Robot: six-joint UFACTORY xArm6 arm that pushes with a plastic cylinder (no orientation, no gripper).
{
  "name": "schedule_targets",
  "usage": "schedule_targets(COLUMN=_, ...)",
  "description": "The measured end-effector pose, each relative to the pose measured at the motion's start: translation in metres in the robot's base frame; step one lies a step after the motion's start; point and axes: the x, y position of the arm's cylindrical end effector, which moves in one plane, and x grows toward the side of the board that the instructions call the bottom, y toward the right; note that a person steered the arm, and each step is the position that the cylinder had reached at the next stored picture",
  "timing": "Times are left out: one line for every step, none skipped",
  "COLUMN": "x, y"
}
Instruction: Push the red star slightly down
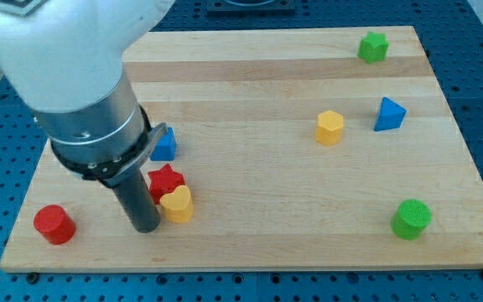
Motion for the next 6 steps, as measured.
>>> schedule_targets(x=0.0, y=0.012)
schedule_targets(x=0.0, y=0.05)
schedule_targets(x=0.001, y=0.077)
schedule_targets(x=0.001, y=0.092)
schedule_targets(x=-0.005, y=0.138)
schedule_targets(x=-0.045, y=0.161)
